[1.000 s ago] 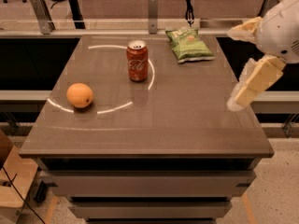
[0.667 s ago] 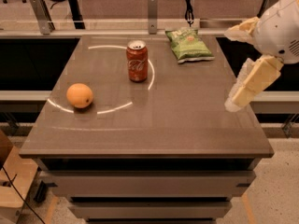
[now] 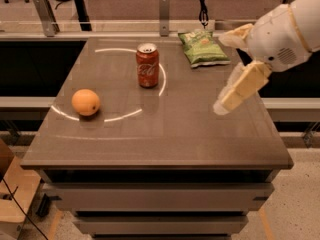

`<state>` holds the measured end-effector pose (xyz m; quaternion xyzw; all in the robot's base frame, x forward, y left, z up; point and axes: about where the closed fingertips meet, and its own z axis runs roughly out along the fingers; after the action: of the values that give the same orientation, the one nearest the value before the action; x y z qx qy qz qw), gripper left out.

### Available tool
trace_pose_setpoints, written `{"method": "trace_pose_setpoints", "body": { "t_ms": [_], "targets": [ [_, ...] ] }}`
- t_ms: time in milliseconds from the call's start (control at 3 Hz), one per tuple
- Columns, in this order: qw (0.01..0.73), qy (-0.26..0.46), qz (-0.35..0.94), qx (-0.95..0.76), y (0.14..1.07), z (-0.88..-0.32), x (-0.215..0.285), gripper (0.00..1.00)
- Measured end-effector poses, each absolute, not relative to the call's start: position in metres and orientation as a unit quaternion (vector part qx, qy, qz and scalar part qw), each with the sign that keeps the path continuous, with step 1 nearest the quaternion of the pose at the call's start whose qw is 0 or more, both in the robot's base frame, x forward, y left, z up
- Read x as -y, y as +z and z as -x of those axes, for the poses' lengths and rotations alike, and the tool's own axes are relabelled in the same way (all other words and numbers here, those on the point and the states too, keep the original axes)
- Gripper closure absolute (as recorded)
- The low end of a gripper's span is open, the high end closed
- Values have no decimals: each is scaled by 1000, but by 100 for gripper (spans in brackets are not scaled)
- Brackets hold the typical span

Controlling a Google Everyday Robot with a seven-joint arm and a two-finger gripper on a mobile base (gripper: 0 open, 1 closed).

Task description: Knock coke can over

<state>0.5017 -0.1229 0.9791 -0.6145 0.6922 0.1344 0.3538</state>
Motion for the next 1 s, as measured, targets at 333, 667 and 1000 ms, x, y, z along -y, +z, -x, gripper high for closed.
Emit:
{"method": "trace_pose_setpoints", "body": {
  "t_ms": [333, 667, 1000],
  "targets": [
    [404, 177, 596, -671, 975, -529, 85, 0],
    [444, 213, 572, -656, 969, -560, 50, 0],
    [472, 250, 541, -650, 960, -590, 24, 0]
  ]
}}
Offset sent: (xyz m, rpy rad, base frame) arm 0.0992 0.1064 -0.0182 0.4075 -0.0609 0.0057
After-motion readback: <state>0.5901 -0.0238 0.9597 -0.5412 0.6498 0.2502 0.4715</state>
